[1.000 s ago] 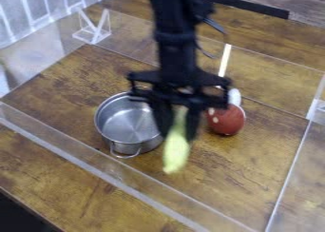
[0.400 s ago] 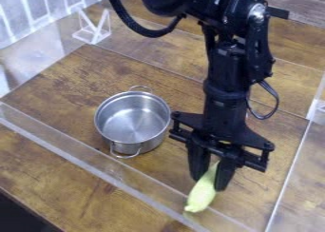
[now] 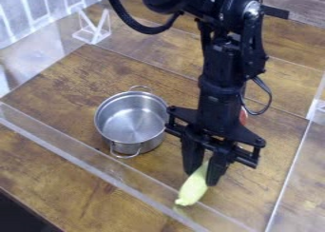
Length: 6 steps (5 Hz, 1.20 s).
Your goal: Move the green spoon to the right
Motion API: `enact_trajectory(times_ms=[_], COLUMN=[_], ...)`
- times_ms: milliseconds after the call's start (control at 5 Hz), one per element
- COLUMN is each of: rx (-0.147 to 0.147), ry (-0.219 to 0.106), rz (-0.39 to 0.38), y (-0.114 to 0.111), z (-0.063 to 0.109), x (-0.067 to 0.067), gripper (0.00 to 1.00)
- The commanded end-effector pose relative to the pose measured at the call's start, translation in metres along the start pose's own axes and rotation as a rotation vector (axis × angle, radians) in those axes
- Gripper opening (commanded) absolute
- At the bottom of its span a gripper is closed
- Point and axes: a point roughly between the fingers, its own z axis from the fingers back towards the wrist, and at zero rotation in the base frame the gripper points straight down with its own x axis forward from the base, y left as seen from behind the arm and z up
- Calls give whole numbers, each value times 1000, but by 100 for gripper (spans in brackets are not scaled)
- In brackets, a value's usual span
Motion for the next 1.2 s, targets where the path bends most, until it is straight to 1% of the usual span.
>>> enact_trajectory(times_ms=[0,400,1000], rx=[-19,-17,-17], ry=[-45,-31,-18], rz=[16,15,11], y=[6,11,15], z=[16,14,11], x=[6,7,5], gripper=[0,0,0])
